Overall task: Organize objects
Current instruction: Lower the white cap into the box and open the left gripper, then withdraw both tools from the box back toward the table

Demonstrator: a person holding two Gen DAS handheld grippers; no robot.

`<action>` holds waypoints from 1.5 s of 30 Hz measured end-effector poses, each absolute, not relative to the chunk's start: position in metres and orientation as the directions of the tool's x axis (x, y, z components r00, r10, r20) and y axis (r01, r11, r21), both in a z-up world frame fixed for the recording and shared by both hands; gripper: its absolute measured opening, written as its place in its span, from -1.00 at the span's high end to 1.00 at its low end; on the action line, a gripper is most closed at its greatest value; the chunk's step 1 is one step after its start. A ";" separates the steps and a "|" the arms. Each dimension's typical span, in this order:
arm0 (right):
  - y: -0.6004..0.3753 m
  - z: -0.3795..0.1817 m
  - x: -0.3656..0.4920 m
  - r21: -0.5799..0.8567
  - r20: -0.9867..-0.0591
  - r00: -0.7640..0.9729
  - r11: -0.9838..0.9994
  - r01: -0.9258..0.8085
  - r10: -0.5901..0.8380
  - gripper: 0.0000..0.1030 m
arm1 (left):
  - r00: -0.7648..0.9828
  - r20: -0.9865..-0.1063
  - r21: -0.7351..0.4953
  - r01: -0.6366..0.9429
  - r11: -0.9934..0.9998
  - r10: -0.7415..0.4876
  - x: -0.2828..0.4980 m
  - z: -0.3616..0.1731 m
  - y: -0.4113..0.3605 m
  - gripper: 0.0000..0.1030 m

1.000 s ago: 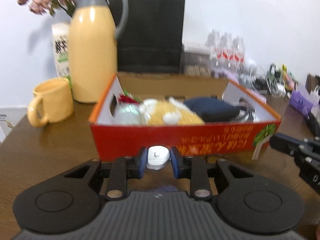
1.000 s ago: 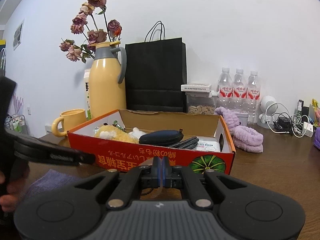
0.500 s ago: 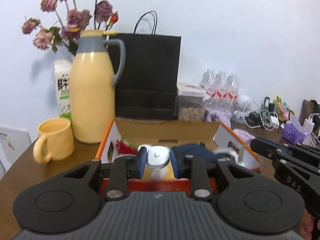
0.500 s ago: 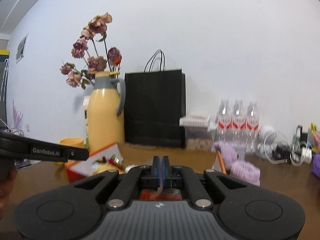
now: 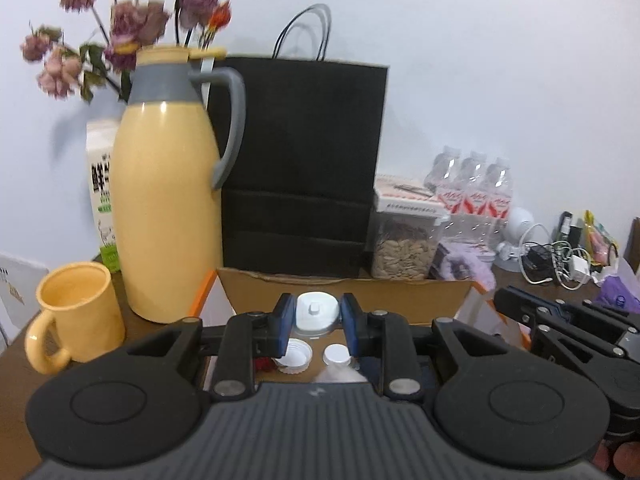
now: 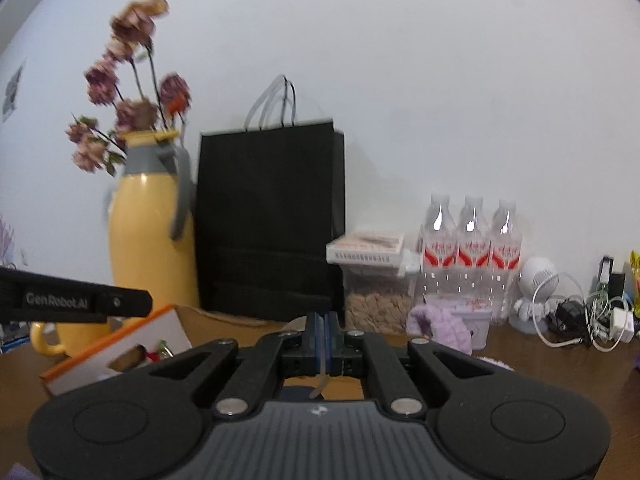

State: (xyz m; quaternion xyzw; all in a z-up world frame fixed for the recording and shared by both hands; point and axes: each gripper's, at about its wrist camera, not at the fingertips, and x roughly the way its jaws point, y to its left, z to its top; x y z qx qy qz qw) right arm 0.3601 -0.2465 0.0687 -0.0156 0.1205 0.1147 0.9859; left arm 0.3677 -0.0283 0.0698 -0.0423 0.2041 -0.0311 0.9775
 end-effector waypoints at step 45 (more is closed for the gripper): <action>-0.234 0.042 0.320 -0.142 -0.216 0.959 0.965 -0.219 0.185 -1.00 | 0.923 -0.385 -0.039 -0.022 0.999 0.005 0.349 0.051 -0.009 -1.00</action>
